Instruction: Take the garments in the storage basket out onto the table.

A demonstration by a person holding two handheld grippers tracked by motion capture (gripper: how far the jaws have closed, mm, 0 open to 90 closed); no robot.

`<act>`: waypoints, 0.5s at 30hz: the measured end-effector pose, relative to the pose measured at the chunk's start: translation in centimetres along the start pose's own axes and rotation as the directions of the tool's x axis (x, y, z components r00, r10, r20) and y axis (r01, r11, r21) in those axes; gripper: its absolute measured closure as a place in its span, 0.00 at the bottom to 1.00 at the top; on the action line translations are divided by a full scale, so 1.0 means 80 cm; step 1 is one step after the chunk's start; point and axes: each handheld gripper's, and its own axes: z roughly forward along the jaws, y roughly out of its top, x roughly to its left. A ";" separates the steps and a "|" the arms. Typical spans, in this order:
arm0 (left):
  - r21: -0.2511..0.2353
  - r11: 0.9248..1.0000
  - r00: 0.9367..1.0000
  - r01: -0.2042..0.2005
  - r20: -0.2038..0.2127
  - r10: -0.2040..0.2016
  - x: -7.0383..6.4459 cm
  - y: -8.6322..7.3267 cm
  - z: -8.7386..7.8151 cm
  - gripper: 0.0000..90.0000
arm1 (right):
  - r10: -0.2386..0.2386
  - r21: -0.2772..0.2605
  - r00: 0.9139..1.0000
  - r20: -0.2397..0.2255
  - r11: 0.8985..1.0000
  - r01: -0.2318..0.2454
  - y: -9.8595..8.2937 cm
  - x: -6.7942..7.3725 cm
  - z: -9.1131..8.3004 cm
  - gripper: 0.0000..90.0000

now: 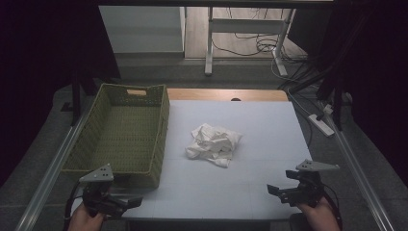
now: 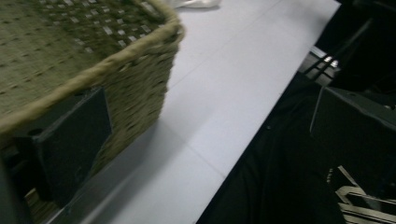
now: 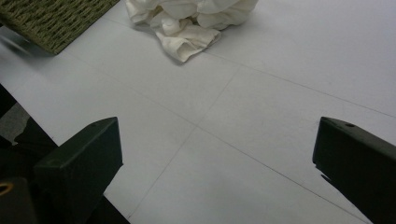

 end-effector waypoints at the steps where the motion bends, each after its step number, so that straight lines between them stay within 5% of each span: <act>1: 0.003 1.000 1.000 0.005 -0.010 -0.005 0.001 -0.002 -0.002 0.00 | 0.000 -0.001 1.000 0.000 1.000 0.000 0.000 0.000 0.000 0.02; 15: -0.032 0.997 0.993 0.073 -0.093 -0.076 0.017 -0.023 -0.031 0.00 | -0.003 0.003 1.000 0.004 1.000 0.003 0.000 0.001 0.001 0.02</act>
